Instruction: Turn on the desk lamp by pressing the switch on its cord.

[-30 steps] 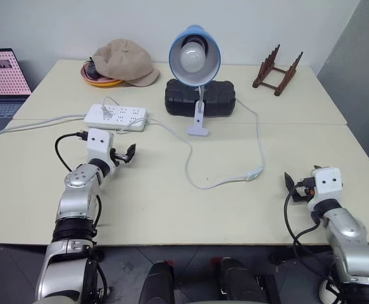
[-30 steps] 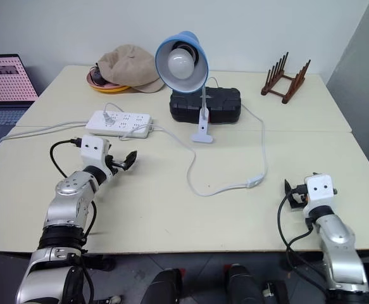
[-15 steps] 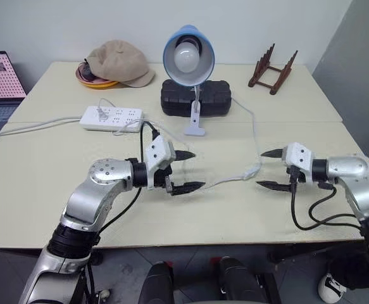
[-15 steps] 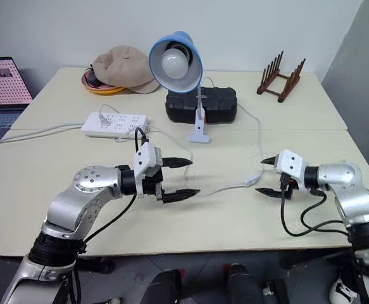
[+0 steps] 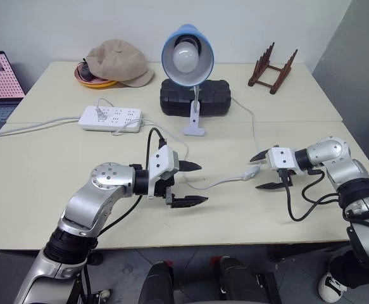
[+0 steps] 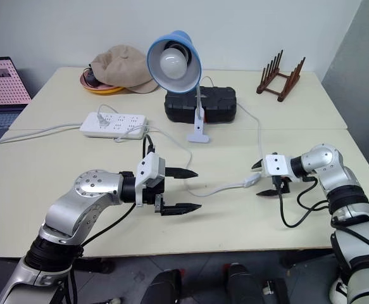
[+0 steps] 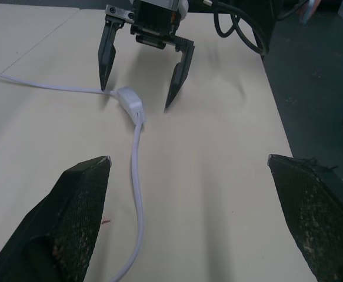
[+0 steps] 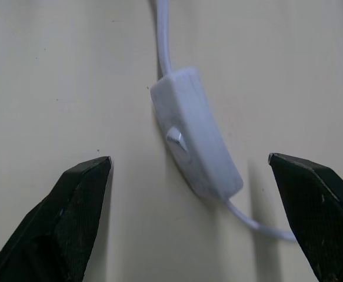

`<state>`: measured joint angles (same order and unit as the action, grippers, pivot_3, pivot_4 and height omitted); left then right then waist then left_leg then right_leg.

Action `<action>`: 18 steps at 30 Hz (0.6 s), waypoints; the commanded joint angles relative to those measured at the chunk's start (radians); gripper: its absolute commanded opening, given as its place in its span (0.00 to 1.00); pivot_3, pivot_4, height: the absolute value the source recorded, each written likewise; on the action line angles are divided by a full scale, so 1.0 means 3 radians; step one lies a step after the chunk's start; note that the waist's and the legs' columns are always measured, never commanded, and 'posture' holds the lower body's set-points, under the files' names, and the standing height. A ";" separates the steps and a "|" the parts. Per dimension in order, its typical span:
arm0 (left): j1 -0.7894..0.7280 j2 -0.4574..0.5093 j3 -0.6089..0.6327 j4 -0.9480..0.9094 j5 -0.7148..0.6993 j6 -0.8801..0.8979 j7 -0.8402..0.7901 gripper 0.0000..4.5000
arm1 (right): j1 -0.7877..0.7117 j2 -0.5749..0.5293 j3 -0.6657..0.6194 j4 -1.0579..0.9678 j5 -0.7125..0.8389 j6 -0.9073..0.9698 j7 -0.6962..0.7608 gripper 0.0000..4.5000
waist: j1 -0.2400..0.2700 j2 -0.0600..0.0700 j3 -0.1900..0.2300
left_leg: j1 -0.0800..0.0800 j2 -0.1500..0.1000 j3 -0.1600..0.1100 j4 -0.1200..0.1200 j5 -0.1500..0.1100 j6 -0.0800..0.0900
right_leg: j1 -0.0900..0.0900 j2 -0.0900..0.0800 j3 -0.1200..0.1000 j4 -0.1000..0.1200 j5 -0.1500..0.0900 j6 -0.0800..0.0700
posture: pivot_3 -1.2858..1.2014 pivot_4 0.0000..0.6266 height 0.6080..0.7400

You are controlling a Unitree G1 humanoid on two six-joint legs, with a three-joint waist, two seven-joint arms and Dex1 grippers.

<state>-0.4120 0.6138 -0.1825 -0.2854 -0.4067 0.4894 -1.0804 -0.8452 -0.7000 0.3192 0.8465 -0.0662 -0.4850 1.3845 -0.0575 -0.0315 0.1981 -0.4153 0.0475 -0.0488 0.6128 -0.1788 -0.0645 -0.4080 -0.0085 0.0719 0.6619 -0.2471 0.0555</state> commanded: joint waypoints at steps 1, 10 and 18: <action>-0.0028 -0.0070 0.0055 -0.0092 -0.0033 -0.0056 0.0083 0.99 | -0.0176 0.0018 -0.0037 0.0246 -0.0063 -0.0212 0.0033 1.00 | 0.0001 0.0000 0.0000 | 0.0000 0.0000 0.0000 0.0000 0.0000 0.0000 | 0.0000 0.0000 0.0000 0.0000 0.0000 0.0000 | 0.52 0.24 1.00; -0.0063 -0.0069 0.0047 -0.0082 -0.0054 -0.0037 0.0067 1.00 | -0.0198 0.0061 -0.0089 0.0460 -0.0095 -0.0315 0.0084 0.58 | 0.0001 0.0000 0.0000 | 0.0002 0.0000 -0.0001 0.0001 0.0000 0.0000 | 0.0001 0.0000 0.0000 0.0002 0.0001 0.0001 | 0.52 0.24 1.00; -0.0100 -0.0097 0.0029 -0.0037 -0.0056 -0.0029 0.0057 1.00 | -0.0137 0.0092 -0.0199 0.0361 0.0008 -0.0207 0.0103 0.11 | 0.0001 0.0000 0.0000 | 0.0003 0.0000 -0.0001 0.0001 0.0000 0.0000 | 0.0002 0.0000 0.0000 0.0004 0.0001 0.0001 | 0.52 0.24 1.00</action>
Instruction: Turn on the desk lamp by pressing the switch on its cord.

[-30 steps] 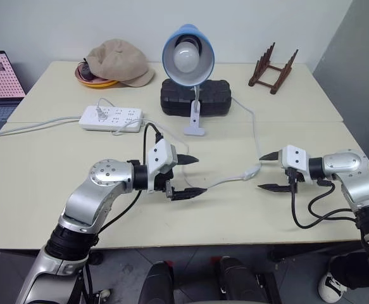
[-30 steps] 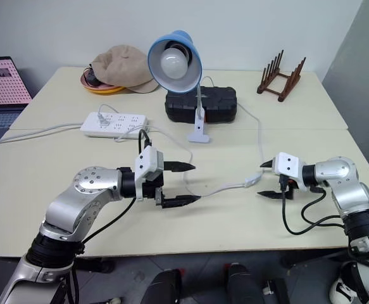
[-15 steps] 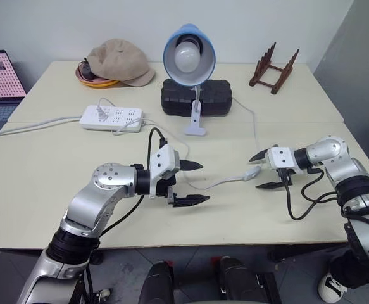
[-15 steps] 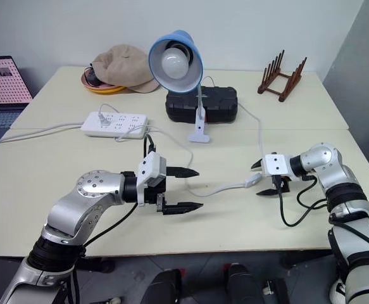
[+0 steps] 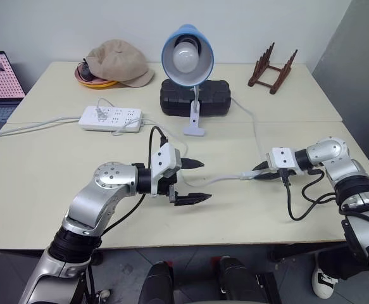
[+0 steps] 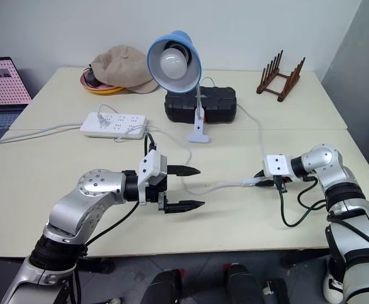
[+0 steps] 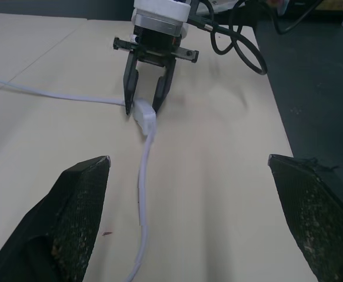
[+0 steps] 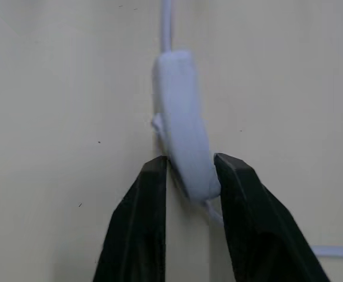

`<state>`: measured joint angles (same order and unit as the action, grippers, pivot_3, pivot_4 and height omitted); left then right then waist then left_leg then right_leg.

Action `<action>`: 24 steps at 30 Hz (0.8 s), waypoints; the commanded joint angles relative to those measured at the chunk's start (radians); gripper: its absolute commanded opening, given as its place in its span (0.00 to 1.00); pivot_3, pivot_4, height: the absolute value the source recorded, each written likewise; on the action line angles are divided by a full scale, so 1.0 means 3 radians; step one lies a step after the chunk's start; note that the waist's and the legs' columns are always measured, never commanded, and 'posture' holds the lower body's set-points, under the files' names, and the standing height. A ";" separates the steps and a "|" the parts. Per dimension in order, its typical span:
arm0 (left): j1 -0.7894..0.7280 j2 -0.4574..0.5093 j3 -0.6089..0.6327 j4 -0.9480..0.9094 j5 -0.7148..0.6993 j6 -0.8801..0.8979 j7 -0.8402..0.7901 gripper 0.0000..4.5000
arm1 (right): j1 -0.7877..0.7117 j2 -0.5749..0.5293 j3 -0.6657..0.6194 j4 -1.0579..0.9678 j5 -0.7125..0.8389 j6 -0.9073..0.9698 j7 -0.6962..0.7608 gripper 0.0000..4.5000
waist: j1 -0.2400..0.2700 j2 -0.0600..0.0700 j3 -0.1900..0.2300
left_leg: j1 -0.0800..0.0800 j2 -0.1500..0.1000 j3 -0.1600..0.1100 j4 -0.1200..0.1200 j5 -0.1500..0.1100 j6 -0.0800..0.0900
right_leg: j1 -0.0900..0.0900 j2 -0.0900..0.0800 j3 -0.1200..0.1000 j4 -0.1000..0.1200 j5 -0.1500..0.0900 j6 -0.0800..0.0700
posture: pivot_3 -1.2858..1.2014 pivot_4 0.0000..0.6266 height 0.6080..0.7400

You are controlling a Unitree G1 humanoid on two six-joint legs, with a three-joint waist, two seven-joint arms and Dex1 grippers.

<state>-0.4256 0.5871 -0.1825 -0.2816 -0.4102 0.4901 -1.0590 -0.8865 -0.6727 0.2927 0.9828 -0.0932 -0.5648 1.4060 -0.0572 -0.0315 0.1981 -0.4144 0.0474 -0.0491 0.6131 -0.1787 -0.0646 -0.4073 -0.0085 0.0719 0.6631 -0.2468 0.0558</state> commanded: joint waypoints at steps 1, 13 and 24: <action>-0.0052 -0.0005 0.0025 -0.0036 -0.0038 -0.0039 -0.0020 1.00 | 0.0028 0.0001 -0.0137 -0.0146 0.0144 0.0138 0.0062 0.08 | -0.0001 0.0000 0.0000 | 0.0000 0.0000 0.0000 0.0000 0.0000 0.0000 | 0.0000 0.0000 0.0000 0.0000 0.0000 0.0000 | 0.52 0.24 1.00; 0.0091 -0.0257 0.0443 -0.0125 -0.1084 0.1330 0.0416 1.00 | 0.0673 -0.0015 -0.0861 -0.2590 0.1752 0.3934 -0.0228 0.08 | 0.0001 0.0001 0.0000 | 0.0000 0.0001 -0.0007 0.0001 0.0000 0.0000 | 0.0000 0.0001 -0.0003 0.0008 0.0000 0.0000 | 0.52 0.24 1.00; -0.0422 -0.0697 0.0719 0.0295 -0.1812 0.2066 0.0826 1.00 | 0.0798 -0.0058 -0.1155 -0.3755 0.2865 0.5670 -0.0694 0.08 | 0.0026 0.0000 0.0000 | -0.0005 -0.0002 -0.0011 0.0009 0.0000 0.0000 | 0.0001 0.0001 -0.0006 0.0003 -0.0001 0.0000 | 0.52 0.24 1.00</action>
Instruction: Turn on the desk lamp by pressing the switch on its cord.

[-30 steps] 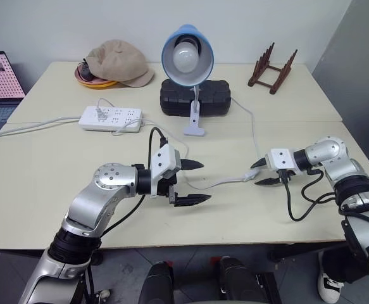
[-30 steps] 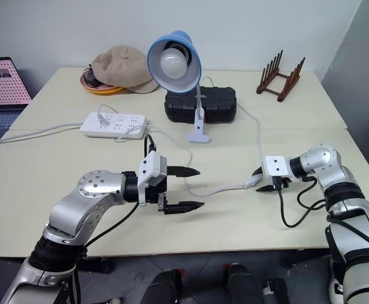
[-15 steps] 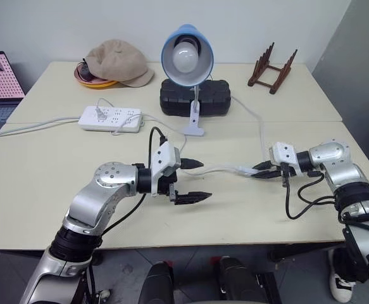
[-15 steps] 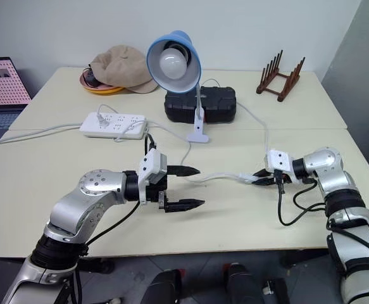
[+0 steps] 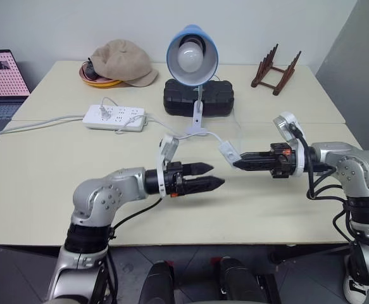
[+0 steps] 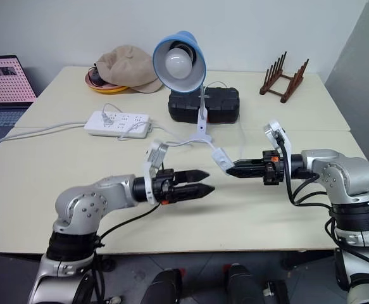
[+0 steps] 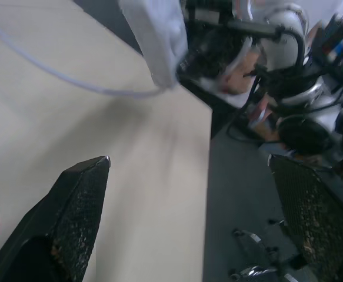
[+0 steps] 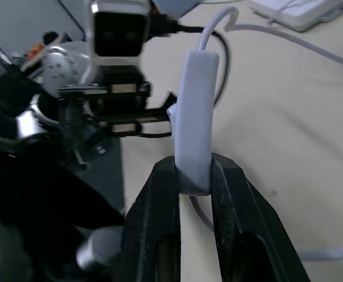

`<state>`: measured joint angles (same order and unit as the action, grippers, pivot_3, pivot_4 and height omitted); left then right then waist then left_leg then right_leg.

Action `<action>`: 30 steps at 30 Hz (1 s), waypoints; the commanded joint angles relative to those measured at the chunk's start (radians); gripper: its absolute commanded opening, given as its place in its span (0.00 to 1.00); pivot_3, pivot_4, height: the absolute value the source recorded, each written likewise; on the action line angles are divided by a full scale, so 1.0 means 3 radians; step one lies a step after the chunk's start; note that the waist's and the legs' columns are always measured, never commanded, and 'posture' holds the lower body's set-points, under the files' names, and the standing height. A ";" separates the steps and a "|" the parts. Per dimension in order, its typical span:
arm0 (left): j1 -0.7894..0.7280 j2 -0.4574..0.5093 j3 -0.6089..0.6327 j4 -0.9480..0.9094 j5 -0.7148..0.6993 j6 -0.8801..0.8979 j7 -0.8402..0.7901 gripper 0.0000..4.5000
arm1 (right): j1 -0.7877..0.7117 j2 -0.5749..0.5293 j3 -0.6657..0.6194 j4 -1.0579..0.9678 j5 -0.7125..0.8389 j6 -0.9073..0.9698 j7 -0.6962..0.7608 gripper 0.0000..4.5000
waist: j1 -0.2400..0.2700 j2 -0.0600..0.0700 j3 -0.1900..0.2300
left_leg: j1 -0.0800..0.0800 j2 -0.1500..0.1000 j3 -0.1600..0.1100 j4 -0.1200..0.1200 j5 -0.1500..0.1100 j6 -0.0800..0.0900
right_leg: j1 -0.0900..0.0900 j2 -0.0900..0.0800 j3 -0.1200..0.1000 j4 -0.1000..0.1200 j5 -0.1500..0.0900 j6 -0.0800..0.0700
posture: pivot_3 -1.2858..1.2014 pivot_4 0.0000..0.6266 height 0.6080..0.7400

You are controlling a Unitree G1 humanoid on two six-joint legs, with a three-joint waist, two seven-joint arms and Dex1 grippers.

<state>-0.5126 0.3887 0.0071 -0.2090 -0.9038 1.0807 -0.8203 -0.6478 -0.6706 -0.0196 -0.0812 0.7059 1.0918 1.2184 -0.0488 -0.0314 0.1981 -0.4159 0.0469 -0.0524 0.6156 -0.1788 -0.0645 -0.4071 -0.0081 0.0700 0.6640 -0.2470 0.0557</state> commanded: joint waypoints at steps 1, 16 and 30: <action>-0.0172 -0.0045 0.0093 0.0077 -0.0201 0.0132 0.0033 1.00 | 0.0017 -0.0082 -0.0103 -0.0244 0.0231 0.0170 -0.0079 0.08 | -0.0004 0.0000 0.0000 | 0.0000 0.0000 0.0000 0.0000 0.0000 0.0000 | 0.0000 0.0000 0.0000 -0.0002 0.0000 0.0000 | 0.52 0.24 1.00; -0.0354 -0.0053 0.0039 0.0236 -0.0276 0.0173 -0.0125 0.89 | 0.0135 -0.0215 -0.0117 -0.0428 0.0511 0.0276 -0.0220 0.08 | -0.0009 0.0000 0.0000 | -0.0002 0.0000 0.0002 -0.0007 -0.0001 0.0000 | -0.0004 0.0000 0.0000 -0.0005 -0.0001 0.0000 | 0.52 0.24 1.00; -0.0351 -0.0133 0.0074 0.0217 -0.0323 0.0199 -0.0080 0.28 | 0.0093 -0.0240 -0.0067 -0.0456 0.0642 0.0288 -0.0306 0.08 | -0.0009 0.0000 0.0000 | -0.0004 0.0000 0.0002 -0.0007 -0.0001 0.0000 | -0.0004 0.0000 0.0000 -0.0008 -0.0001 0.0000 | 0.52 0.24 1.00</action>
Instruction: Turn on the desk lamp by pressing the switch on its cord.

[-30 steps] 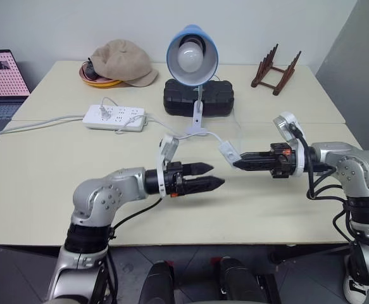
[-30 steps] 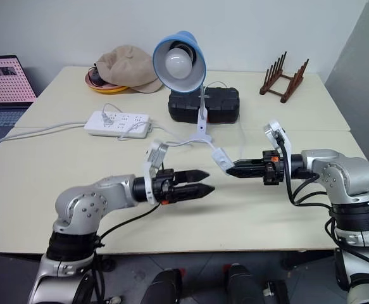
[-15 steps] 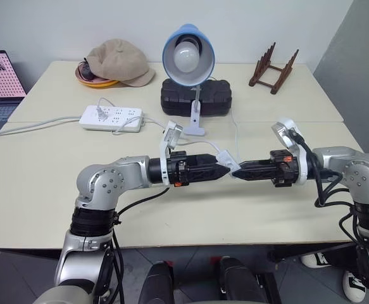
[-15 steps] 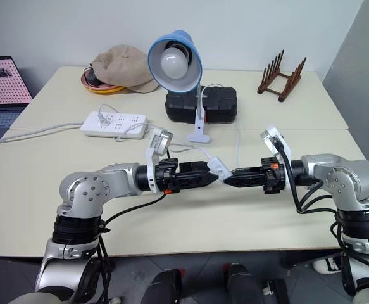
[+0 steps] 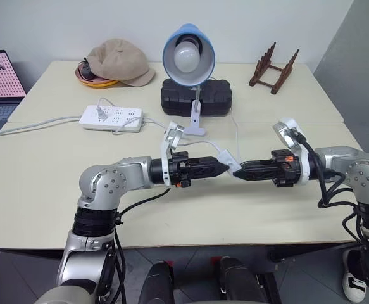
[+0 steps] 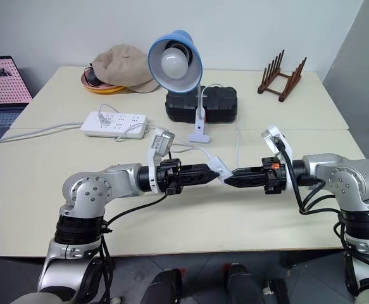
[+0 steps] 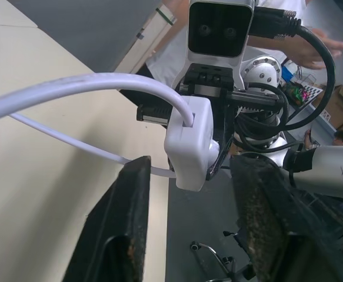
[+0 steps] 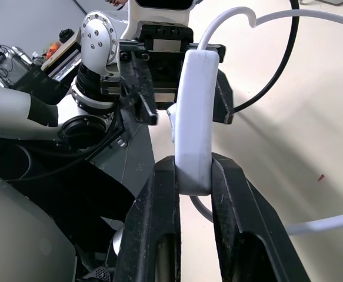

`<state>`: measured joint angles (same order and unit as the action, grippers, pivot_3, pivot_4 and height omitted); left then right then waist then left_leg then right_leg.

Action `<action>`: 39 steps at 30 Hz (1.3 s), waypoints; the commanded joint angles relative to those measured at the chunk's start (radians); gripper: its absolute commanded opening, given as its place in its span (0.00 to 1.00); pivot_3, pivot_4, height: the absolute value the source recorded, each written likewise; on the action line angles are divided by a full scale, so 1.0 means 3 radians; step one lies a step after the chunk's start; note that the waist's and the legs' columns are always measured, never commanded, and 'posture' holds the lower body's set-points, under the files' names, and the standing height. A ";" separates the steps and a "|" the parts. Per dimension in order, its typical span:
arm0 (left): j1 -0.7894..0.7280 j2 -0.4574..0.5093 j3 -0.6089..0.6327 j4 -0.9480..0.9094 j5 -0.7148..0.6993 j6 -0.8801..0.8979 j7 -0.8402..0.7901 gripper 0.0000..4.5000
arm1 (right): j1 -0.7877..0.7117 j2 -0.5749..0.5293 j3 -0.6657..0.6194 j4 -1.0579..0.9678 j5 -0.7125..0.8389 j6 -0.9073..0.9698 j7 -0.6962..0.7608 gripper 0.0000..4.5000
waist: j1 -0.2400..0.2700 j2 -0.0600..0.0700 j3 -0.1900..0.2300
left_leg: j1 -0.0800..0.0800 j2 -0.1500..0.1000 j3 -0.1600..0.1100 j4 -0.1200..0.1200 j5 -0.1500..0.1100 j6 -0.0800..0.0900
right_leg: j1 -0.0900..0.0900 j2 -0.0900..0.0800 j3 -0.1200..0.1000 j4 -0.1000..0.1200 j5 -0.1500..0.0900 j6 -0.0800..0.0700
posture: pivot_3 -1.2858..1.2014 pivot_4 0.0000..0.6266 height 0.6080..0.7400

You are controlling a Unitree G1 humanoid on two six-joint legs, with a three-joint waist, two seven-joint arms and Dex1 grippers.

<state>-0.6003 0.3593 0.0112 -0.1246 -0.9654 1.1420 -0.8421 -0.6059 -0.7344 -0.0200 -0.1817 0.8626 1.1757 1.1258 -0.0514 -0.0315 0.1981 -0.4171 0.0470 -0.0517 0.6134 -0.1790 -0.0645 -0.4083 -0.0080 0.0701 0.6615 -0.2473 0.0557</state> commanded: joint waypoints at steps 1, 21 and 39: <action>-0.0059 -0.0036 0.0062 -0.0063 -0.0119 -0.0003 -0.0004 0.23 | -0.0046 -0.0029 -0.0062 -0.0120 0.0123 0.0005 0.0000 0.08 | 0.0000 0.0000 0.0000 | 0.0000 0.0000 0.0000 0.0000 0.0000 0.0000 | 0.0000 0.0000 0.0000 0.0000 0.0000 0.0000 | 0.52 0.24 1.00; -0.0066 -0.0159 0.0533 0.0155 -0.0949 0.0554 0.0571 0.12 | -0.0075 -0.0107 0.0089 -0.0005 -0.0011 -0.0250 0.0120 0.08 | -0.0002 0.0000 0.0000 | -0.0002 0.0000 0.0000 -0.0001 0.0000 0.0000 | -0.0002 0.0000 0.0000 -0.0002 0.0000 0.0000 | 0.52 0.24 1.00; 0.0324 0.0195 0.0737 -0.0217 -0.0925 0.0395 0.0780 0.76 | -0.0400 -0.0052 0.0385 0.0500 -0.0394 -0.0667 0.0388 0.08 | -0.0018 0.0000 0.0000 | -0.0002 0.0000 0.0001 -0.0004 0.0000 -0.0001 | -0.0005 0.0000 0.0000 -0.0003 -0.0001 -0.0001 | 0.52 0.24 1.00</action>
<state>-0.5092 0.3902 0.2219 -0.1142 -1.2597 1.3029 -0.5991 -0.6947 -0.7463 0.0962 -0.0455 0.7711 1.0256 1.2228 -0.0569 -0.0316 0.1982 -0.4179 0.0472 -0.0512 0.6119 -0.1791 -0.0647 -0.4103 -0.0080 0.0703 0.6605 -0.2475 0.0555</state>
